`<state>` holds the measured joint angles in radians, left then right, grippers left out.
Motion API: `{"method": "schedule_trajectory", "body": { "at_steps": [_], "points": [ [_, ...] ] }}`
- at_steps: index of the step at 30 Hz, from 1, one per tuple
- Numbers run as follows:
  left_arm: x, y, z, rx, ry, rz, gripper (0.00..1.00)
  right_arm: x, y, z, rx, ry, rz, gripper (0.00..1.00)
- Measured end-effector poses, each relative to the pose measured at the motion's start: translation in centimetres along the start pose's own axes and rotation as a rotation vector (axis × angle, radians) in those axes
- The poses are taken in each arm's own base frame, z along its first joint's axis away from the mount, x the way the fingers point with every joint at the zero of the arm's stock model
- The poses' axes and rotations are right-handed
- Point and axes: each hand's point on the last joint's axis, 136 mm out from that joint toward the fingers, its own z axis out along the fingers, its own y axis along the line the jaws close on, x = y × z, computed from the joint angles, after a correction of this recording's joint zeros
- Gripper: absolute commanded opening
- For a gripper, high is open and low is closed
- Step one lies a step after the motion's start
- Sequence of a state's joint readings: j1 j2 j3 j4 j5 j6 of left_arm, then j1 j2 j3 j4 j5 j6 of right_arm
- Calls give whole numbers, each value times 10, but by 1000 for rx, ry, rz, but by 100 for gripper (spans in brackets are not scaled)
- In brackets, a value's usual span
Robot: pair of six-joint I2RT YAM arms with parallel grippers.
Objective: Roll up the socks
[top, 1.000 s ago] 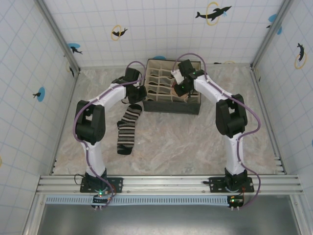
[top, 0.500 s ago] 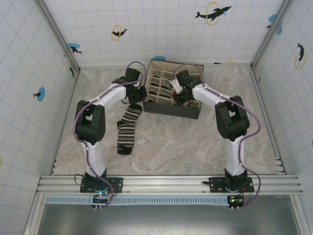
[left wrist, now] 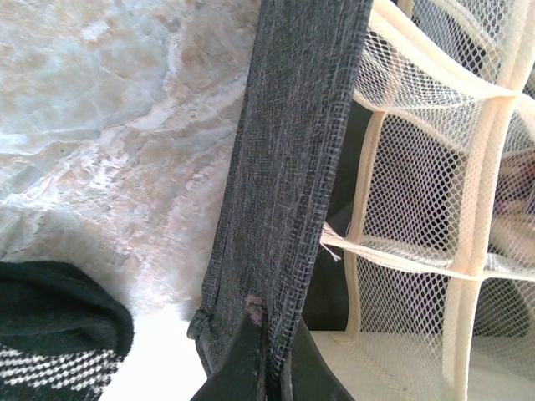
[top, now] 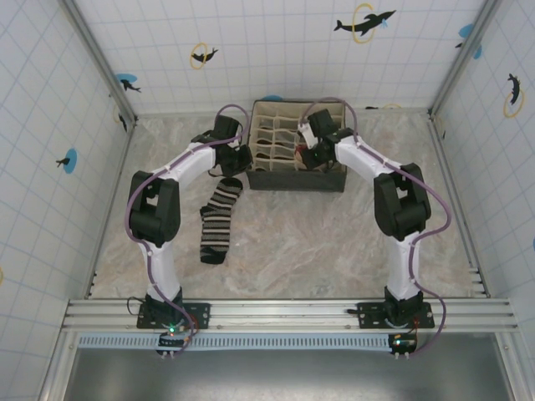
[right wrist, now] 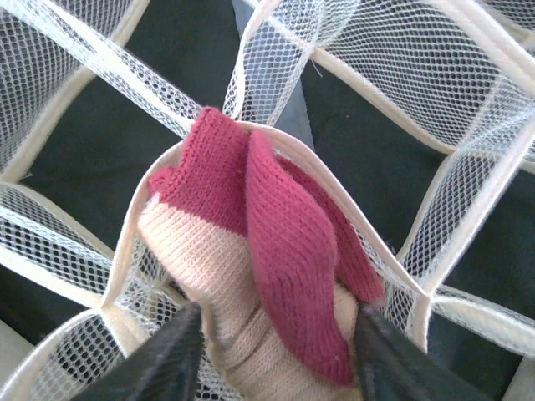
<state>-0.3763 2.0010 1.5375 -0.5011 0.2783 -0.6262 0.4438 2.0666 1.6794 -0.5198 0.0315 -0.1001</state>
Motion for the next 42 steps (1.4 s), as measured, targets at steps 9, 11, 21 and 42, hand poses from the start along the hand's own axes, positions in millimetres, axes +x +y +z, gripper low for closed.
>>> {"method": "schedule_trajectory", "body": {
  "at_steps": [9,11,21,42],
  "points": [
    [-20,-10,12,22,-17,-7,0,-46,-10,-63,60,-166,54,100],
    [-28,-12,18,22,-24,-5,1,-56,-13,-81,82,-214,81,100],
    [-59,-29,19,52,-79,16,60,-16,12,-120,82,-281,184,100],
    [26,41,-76,-25,-51,57,82,73,123,-141,-242,-313,312,100]
  ]
}}
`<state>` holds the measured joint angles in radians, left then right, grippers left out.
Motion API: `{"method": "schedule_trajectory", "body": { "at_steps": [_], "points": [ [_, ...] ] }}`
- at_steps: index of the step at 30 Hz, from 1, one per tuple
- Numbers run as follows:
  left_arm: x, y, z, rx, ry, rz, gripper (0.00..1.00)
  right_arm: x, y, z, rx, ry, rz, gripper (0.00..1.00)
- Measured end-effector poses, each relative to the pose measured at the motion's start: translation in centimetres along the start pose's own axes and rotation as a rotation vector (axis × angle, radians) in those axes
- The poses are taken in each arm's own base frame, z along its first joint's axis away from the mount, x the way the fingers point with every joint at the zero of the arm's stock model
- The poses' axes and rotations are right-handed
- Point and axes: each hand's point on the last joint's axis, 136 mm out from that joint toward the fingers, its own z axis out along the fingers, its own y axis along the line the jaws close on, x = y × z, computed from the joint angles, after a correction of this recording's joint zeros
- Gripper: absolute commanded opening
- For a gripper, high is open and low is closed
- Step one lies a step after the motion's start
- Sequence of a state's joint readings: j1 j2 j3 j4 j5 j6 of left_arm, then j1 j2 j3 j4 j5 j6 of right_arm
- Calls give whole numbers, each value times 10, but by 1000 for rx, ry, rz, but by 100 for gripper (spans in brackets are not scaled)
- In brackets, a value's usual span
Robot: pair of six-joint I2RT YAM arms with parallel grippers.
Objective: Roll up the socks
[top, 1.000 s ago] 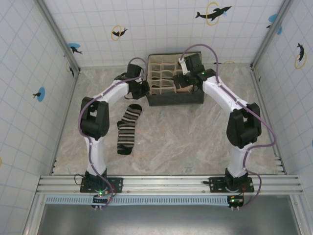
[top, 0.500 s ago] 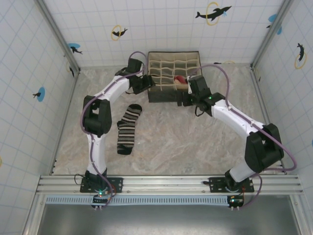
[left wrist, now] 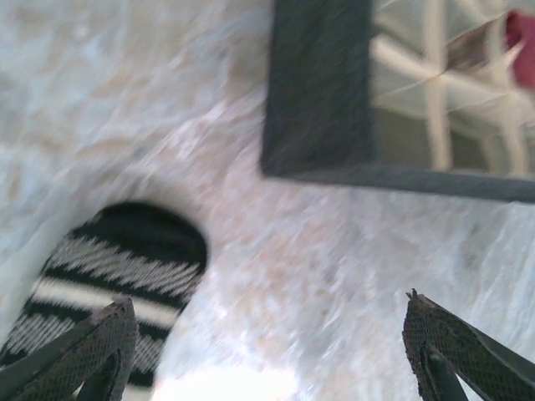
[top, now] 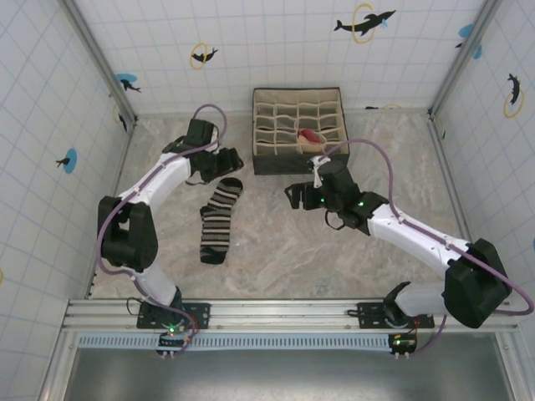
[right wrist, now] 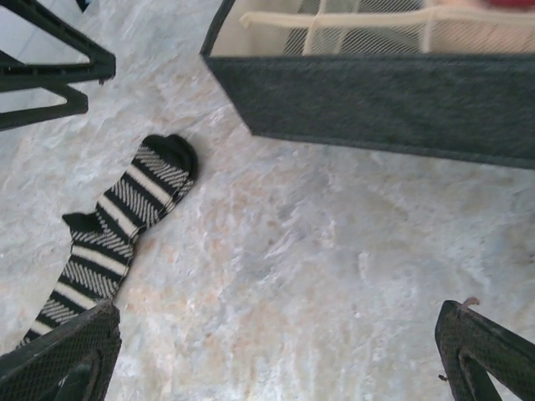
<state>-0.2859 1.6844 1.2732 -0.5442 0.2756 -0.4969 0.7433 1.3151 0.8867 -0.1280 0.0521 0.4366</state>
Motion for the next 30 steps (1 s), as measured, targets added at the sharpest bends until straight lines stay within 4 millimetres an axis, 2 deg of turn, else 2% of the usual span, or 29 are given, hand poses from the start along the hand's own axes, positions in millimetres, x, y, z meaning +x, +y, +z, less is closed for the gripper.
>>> {"method": "schedule_trajectory", "body": {
  "at_steps": [4,8,13,16,18,24,30],
  "points": [
    [36,29,-1,-38,52,-41,75,12,17,3,-5,16,-46,100],
    [61,55,-3,-63,85,-87,70,27,20,13,14,50,-70,99],
    [100,78,11,-60,159,-142,65,43,21,23,27,95,-79,97],
    [118,81,18,-37,193,-182,64,48,20,27,36,109,-77,97],
    [121,81,22,-21,191,-203,64,49,20,28,39,111,-74,97],
    [117,71,28,32,156,-234,63,49,20,28,39,110,-63,97],
    [115,46,40,112,146,-242,63,52,24,28,34,112,-79,97]
  ]
}}
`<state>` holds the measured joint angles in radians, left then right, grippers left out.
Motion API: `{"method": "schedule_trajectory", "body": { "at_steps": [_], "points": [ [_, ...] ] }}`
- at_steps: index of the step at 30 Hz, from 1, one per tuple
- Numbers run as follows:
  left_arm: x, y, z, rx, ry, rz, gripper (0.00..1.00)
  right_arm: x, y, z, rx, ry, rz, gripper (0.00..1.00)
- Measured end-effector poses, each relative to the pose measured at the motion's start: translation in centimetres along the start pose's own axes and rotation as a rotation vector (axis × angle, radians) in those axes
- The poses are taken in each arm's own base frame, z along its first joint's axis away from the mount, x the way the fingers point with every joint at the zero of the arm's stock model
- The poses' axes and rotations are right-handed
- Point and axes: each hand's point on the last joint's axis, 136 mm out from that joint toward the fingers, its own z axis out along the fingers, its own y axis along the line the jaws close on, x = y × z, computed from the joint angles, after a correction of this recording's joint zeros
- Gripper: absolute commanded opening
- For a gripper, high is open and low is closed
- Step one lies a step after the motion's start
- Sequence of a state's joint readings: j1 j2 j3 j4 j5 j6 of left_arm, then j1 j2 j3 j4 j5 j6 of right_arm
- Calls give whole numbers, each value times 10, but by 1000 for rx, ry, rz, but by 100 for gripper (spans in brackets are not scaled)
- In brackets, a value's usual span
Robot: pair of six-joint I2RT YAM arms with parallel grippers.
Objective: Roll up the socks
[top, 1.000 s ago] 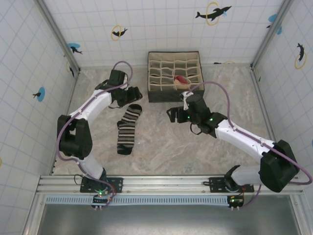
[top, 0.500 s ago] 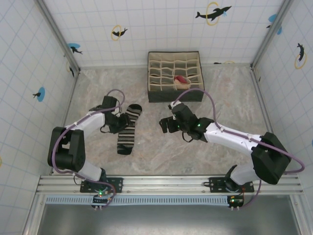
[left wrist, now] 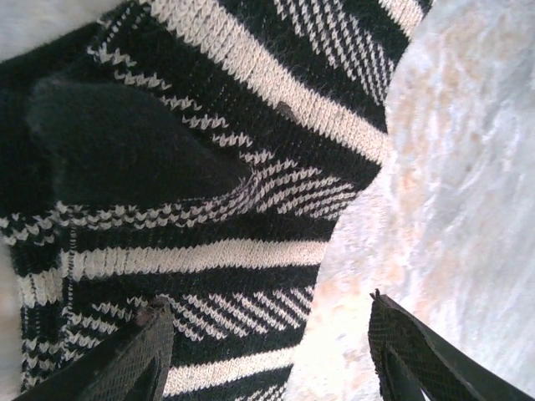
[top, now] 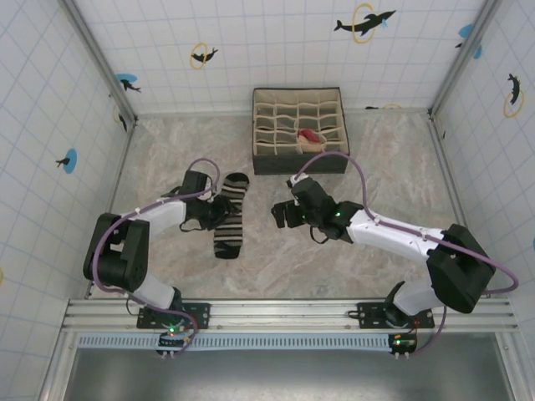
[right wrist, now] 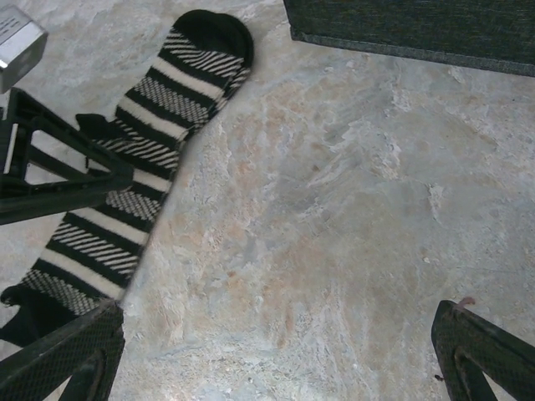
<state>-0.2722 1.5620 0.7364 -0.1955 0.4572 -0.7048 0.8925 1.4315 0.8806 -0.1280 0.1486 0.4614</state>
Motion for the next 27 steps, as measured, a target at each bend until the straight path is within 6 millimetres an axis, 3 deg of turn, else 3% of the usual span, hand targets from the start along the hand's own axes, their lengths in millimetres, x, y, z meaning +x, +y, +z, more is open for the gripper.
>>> {"method": "schedule_trajectory", "body": {
  "at_steps": [7,13,19,27],
  "points": [
    [-20,-16,12,20,-8,-8,65,23,18,0,-25,34,-158,96],
    [-36,-30,8,8,-11,29,77,58,35,-2,-22,55,-383,95],
    [-16,-33,-20,23,-9,41,81,76,59,-9,-1,-2,-601,96],
    [35,-8,-41,33,24,-76,81,80,72,-11,64,-103,-726,96]
  ]
}}
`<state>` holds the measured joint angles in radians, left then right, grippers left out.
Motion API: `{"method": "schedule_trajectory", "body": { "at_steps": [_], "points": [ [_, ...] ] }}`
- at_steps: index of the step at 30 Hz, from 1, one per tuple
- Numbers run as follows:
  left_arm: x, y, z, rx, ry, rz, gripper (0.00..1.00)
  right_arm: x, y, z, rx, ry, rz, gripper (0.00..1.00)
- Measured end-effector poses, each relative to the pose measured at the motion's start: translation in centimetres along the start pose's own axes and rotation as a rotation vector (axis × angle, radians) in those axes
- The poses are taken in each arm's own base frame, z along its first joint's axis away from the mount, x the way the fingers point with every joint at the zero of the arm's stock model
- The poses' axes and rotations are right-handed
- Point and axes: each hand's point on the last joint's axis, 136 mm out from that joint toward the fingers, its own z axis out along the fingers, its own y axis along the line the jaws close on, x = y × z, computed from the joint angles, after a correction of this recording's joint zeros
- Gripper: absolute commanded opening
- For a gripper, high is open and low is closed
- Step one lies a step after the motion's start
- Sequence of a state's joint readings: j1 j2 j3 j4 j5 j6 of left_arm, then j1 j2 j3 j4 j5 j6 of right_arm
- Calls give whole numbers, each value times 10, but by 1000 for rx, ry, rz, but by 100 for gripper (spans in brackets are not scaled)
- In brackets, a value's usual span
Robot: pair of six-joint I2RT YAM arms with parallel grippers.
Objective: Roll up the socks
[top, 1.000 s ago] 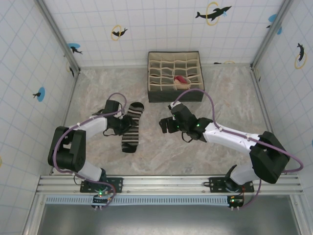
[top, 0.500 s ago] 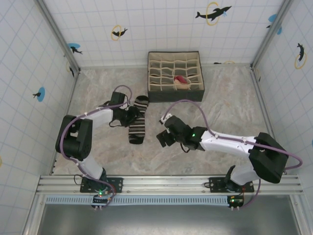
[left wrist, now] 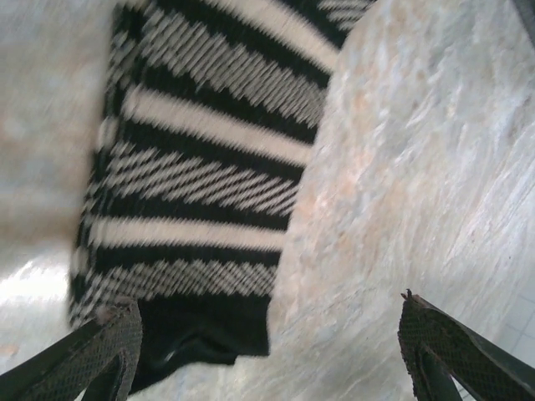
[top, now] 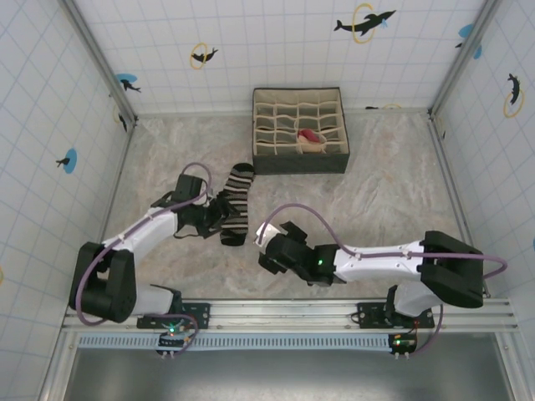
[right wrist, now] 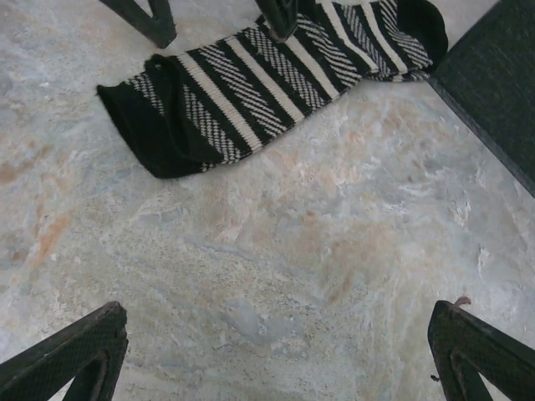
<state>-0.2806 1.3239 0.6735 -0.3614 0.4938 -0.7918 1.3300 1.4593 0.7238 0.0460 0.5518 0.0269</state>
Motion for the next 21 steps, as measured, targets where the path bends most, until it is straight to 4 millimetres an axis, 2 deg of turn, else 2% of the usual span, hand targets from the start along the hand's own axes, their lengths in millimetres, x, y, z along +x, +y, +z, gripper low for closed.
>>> {"method": "schedule_trajectory", "body": {
  "at_steps": [3,8,13,18,21],
  "points": [
    [17,15,1,5,17,-79,80,9,11,0,7,-18,-76,96],
    [42,37,10,-4,76,-195,80,20,20,13,15,-15,-165,95],
    [40,38,8,30,50,-243,80,15,29,26,1,-53,-208,95],
    [37,38,7,69,31,-284,79,26,39,46,-31,-30,-267,94],
    [35,37,7,92,25,-305,78,20,42,52,-52,-47,-274,94]
  ]
}}
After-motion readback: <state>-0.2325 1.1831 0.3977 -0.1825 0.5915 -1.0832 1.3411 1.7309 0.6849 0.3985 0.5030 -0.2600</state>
